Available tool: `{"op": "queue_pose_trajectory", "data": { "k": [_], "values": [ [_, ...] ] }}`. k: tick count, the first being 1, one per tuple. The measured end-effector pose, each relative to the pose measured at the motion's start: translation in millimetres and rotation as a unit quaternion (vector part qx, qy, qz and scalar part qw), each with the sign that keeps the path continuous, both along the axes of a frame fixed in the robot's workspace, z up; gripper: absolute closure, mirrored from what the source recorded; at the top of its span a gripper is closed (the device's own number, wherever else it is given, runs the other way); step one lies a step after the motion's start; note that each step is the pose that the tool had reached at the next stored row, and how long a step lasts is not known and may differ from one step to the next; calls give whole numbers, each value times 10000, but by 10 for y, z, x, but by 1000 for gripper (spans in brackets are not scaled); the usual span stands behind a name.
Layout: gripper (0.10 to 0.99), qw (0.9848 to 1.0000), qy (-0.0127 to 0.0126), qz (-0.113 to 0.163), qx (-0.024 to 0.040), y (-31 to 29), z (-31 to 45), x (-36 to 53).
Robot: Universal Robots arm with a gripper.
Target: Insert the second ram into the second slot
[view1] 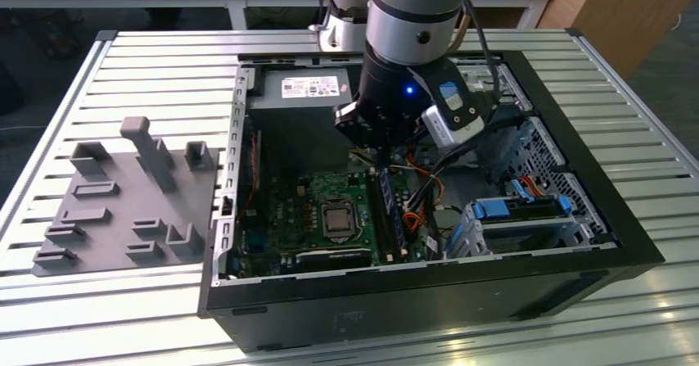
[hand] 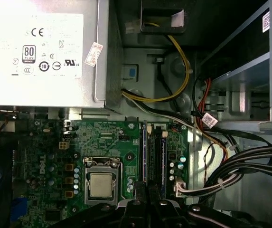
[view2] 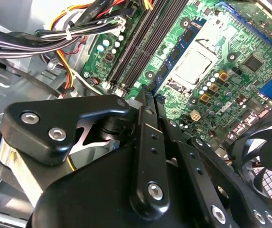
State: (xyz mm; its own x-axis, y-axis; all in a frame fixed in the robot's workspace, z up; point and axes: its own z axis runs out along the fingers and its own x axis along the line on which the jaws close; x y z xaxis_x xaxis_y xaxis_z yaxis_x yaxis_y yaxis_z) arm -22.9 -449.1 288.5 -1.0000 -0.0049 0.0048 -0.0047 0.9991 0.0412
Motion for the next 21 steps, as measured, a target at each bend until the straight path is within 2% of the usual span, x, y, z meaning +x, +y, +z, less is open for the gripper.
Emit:
{"op": "queue_pose_trajectory", "data": {
  "k": [3,6,13,21],
  "values": [
    [953,10000,19,0,1,-37,-14,2],
    [953,10000,25,-1,3,-60,-37,10],
    [953,10000,29,-3,1,-67,-135,14],
    [953,10000,29,-3,0,-67,-189,14]
  ]
}}
